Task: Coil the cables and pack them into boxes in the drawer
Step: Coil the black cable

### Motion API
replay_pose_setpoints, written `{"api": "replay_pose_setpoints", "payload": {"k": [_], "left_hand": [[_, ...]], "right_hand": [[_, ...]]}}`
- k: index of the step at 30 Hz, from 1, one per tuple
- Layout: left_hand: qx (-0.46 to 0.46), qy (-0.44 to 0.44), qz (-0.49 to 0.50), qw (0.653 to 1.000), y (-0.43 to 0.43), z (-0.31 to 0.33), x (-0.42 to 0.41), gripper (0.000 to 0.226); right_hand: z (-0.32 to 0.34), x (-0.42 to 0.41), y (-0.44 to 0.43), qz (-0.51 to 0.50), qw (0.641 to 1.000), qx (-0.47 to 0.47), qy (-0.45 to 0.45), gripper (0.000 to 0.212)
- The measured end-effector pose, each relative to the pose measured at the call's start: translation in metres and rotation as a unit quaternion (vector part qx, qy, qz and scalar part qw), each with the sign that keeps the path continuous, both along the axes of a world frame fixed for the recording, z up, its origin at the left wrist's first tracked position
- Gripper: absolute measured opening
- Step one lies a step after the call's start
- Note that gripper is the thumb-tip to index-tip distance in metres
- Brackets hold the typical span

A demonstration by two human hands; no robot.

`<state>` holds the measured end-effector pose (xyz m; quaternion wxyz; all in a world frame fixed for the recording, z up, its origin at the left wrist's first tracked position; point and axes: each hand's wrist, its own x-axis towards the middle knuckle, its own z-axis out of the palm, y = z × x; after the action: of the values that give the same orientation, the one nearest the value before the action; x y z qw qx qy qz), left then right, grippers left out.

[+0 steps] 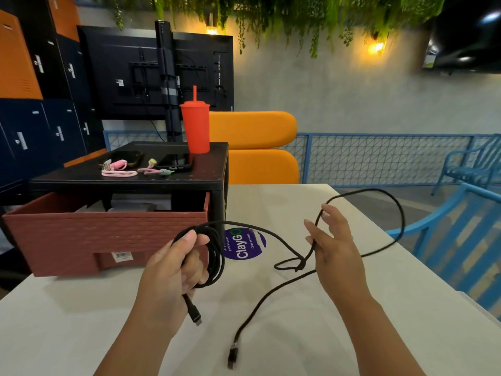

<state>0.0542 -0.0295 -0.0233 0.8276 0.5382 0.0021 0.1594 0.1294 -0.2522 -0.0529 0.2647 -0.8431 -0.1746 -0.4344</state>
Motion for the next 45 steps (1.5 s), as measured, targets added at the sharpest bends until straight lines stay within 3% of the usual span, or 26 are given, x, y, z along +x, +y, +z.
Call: {"api": "replay_pose_setpoints", "payload": {"k": [3, 7, 9, 11, 14, 19, 26, 33, 35, 38, 41, 43, 45], "left_hand": [[0.011, 0.009, -0.002, 1.000, -0.003, 0.000, 0.000, 0.030], [0.014, 0.016, 0.004, 1.000, -0.002, 0.001, 0.000, 0.030], [0.019, 0.021, 0.009, 1.000, -0.002, 0.000, 0.001, 0.029], [0.028, 0.030, 0.012, 0.999, -0.003, -0.001, 0.001, 0.029], [0.035, 0.035, 0.018, 0.999, -0.003, -0.003, 0.002, 0.028], [0.062, 0.047, -0.008, 0.997, -0.002, -0.005, 0.002, 0.028], [0.177, 0.065, -0.134, 0.973, -0.006, -0.004, -0.004, 0.024], [0.251, 0.097, -0.187, 0.945, -0.010, -0.001, -0.009, 0.018], [0.262, 0.106, -0.185, 0.941, -0.011, -0.004, -0.007, 0.027], [0.314, 0.094, -0.170, 0.929, -0.011, -0.006, -0.005, 0.033], [0.337, 0.101, -0.153, 0.923, -0.011, -0.010, -0.003, 0.033], [0.346, 0.121, -0.129, 0.921, -0.012, -0.011, -0.001, 0.031], [0.346, 0.146, -0.087, 0.923, -0.012, -0.013, 0.004, 0.029]], "right_hand": [[-0.002, -0.001, 0.001, 0.005, 1.000, -0.004, 0.001, 0.046], [-0.009, 0.005, -0.003, -0.030, 0.978, -0.044, 0.200, 0.043], [-0.011, 0.005, -0.006, -0.040, 0.951, -0.087, 0.295, 0.052], [-0.012, 0.004, -0.006, -0.015, 0.941, -0.078, 0.330, 0.064], [-0.014, 0.003, -0.003, 0.021, 0.937, -0.048, 0.347, 0.068], [-0.019, 0.001, 0.008, 0.044, 0.940, -0.061, 0.333, 0.053], [-0.015, 0.008, 0.007, -0.023, 0.953, -0.047, 0.298, 0.045], [-0.010, 0.036, 0.010, -0.025, 0.895, -0.210, 0.392, 0.024], [-0.006, 0.041, 0.013, -0.016, 0.897, -0.224, 0.380, 0.018], [0.009, 0.045, 0.015, -0.031, 0.944, -0.115, 0.306, 0.016], [0.037, 0.044, 0.016, 0.017, 0.957, 0.137, 0.254, 0.024], [0.056, 0.041, 0.013, 0.089, 0.916, 0.330, 0.211, 0.030], [0.071, 0.037, 0.006, 0.172, 0.836, 0.492, 0.172, 0.032]]}}
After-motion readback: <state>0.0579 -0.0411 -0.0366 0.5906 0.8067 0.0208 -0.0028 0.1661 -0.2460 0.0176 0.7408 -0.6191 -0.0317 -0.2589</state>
